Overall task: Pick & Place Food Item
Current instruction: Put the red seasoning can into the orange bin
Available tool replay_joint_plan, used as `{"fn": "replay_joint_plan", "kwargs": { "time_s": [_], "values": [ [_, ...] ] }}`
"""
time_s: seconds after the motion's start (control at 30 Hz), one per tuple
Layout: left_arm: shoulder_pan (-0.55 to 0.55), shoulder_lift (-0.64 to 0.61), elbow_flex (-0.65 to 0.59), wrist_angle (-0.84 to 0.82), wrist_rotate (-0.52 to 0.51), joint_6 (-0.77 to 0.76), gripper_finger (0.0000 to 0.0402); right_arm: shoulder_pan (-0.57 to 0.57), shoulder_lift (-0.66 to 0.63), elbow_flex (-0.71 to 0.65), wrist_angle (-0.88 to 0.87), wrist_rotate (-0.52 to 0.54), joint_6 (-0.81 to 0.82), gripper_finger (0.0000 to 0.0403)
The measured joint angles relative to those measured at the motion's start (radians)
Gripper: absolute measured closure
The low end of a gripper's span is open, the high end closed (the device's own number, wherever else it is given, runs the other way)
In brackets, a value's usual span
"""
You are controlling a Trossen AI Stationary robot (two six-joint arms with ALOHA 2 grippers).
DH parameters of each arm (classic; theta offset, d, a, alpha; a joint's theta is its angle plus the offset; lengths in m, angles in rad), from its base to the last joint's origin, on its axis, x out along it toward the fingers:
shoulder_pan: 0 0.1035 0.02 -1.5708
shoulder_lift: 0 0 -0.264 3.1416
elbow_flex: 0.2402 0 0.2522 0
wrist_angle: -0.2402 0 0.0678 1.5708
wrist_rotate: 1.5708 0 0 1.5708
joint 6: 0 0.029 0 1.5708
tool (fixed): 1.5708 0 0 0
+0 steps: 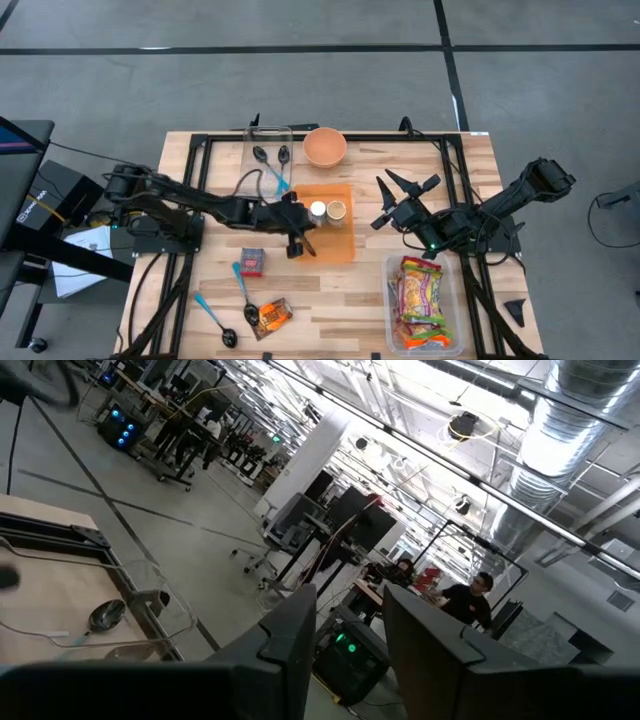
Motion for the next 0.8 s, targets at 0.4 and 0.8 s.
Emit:
{"fn": "replay_joint_plan", "kwargs": {
  "time_s": [0.4, 0.8],
  "values": [
    [-0.149, -0.294, -0.007, -0.323, 0.127, -0.132, 0.0392, 0.000, 0.000, 0.000, 0.000, 0.000, 0.000, 0.0288],
    [-0.397, -0.281, -0.111, -0.522, 0.125, -0.482, 0.0176, 0.000, 0.000, 0.000, 0.000, 0.005, 0.007, 0.0288]
  ]
}}
